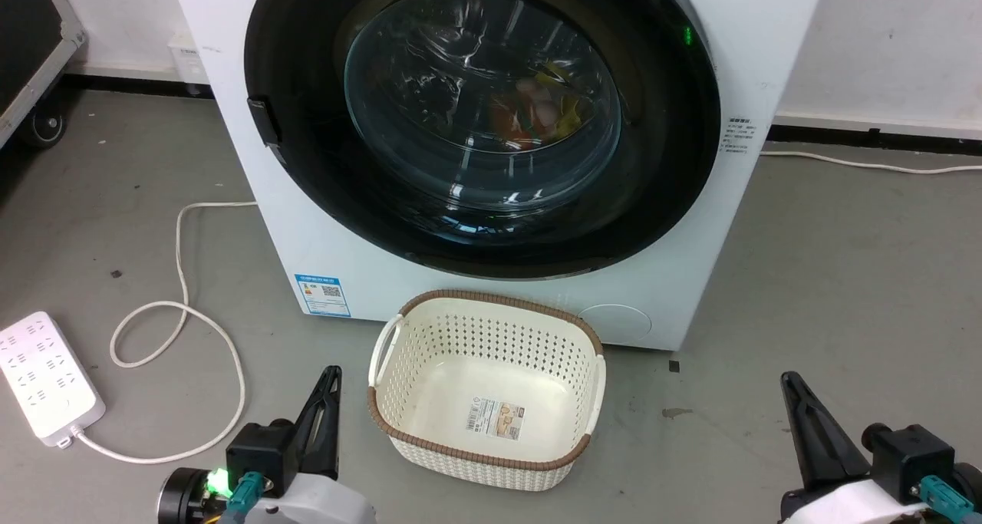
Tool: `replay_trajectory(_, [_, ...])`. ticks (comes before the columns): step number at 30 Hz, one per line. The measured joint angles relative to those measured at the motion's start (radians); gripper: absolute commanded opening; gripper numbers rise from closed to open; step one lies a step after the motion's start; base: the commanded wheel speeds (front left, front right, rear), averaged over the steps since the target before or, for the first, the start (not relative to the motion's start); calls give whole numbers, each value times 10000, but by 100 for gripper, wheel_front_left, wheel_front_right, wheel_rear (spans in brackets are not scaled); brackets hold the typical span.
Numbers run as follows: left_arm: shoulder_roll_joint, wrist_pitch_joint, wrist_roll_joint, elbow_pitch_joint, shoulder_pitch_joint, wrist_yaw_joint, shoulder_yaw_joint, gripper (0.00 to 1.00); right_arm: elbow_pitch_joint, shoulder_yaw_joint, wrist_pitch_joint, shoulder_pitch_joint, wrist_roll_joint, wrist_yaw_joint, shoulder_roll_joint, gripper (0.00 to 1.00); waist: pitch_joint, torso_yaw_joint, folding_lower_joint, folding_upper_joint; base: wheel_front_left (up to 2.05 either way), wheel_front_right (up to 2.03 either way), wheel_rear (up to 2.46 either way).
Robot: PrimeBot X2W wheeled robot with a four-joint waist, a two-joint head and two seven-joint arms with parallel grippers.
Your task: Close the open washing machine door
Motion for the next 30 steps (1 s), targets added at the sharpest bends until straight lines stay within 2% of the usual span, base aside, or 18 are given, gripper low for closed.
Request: replay_trajectory(30, [-96, 610, 263, -430, 0, 136, 351, 0, -211, 284, 596, -156, -115, 0, 2, 0, 36, -28, 0, 0, 0, 0, 0])
